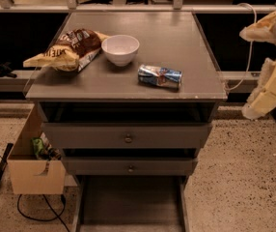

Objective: Place redbull can into bottom drawer

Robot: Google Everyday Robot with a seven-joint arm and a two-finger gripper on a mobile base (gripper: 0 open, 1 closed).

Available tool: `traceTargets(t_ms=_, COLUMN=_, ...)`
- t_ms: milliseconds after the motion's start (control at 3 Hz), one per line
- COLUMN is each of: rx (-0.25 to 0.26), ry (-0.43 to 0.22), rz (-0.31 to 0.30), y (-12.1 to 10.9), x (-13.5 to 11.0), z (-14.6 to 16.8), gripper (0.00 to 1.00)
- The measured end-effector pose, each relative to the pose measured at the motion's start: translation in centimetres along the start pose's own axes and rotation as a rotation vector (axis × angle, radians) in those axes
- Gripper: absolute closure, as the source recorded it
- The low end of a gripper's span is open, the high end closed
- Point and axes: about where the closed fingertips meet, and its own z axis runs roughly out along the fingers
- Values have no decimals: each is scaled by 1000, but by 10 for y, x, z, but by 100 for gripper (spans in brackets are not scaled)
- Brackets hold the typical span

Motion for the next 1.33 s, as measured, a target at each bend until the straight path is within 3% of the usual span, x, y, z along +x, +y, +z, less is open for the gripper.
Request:
traceTargets(t_ms=333, rx=0, ry=0, rz=0, y=0, x=0, z=0, gripper=0)
traceTargets(t_ms=667, rx=-25, ry=-60, rz=-23, y=-5, x=-14, z=11, gripper=0)
traceTargets(t_ms=1333, rx=-5, ry=-190, rz=-52, y=-37, x=-52, z=37, gripper=0)
